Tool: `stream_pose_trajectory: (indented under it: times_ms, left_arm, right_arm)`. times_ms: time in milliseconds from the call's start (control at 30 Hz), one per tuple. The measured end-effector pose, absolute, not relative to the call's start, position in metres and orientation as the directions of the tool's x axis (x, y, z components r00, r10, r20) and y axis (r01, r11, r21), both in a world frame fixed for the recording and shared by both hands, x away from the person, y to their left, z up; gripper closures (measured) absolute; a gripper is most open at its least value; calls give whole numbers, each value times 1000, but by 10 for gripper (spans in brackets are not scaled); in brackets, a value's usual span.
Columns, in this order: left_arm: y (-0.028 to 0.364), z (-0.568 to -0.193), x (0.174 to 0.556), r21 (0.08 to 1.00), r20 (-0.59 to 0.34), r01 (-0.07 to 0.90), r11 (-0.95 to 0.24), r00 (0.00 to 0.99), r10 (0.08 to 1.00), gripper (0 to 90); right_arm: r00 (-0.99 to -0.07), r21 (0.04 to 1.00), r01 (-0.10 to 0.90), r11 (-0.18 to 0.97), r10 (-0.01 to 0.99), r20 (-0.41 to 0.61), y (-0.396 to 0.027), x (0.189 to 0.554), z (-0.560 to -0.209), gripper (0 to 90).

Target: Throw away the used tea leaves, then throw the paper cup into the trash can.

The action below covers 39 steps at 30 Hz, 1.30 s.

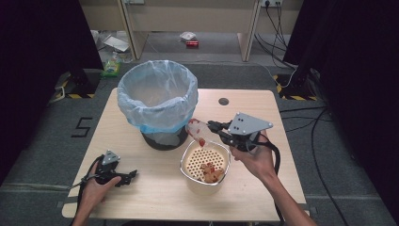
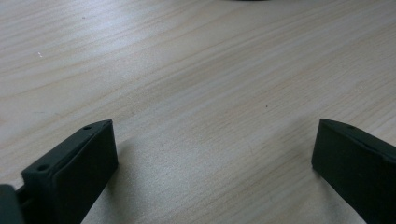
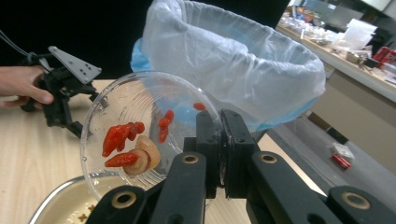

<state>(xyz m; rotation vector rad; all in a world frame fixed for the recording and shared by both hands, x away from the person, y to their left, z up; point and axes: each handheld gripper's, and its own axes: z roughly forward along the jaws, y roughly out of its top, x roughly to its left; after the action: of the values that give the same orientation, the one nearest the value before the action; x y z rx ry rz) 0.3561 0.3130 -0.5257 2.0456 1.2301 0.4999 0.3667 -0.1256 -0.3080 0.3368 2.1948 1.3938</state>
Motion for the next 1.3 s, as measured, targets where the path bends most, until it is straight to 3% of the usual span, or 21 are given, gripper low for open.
stream_pose_trajectory:
  times_ms: [500,900,933,1000,1033,1300]
  left_arm:
    - [313,-526,356,726,-23,612,-313,476,879,0]
    - [313,-526,356,725,-23,613,-314,477,878,0]
    - [313,-526,356,725,-24,613,-313,477,879,0]
    - [313,-526,356,726,-23,613,-313,477,879,0]
    - [313,-526,356,726,-23,613,-313,477,879,0]
    - [313,-526,356,725,-23,613,-314,478,878,0]
  right_arm:
    - [-861,928,-94,360,438,-257,-108,386,-237,875]
    - [-859,926,-37,376,462,-221,-37,448,-225,864]
    - [-851,923,-12,386,480,-212,-31,455,-227,793]
    - [-830,906,76,416,530,-174,-21,468,-232,518]
    - [-807,899,118,422,568,-160,-16,475,-238,466]
    - [-779,949,131,287,622,-81,-55,469,-250,439]
